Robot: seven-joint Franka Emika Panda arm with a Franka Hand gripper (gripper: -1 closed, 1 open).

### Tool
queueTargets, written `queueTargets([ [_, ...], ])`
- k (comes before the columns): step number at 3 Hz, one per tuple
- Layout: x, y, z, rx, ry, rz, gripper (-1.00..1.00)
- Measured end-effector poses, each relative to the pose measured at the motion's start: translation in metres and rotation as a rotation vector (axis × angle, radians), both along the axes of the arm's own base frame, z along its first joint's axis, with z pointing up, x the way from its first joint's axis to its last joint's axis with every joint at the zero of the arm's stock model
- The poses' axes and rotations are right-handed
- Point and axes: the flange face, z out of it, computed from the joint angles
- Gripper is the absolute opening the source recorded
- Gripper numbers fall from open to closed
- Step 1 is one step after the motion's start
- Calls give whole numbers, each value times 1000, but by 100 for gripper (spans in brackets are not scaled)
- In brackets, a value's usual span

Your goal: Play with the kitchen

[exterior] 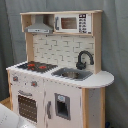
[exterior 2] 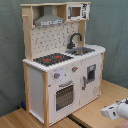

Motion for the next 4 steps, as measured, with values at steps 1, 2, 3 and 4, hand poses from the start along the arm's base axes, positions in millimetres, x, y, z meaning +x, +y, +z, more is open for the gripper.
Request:
queueTargets([
  [1, 5, -2, 0, -3, -31, 25, 100],
  [2, 9, -3, 2, -1, -64, 53, 100],
  [3, 13, -4, 5, 2, -97, 81, 100],
  [4, 17, -4, 12, 10, -136, 116, 100],
])
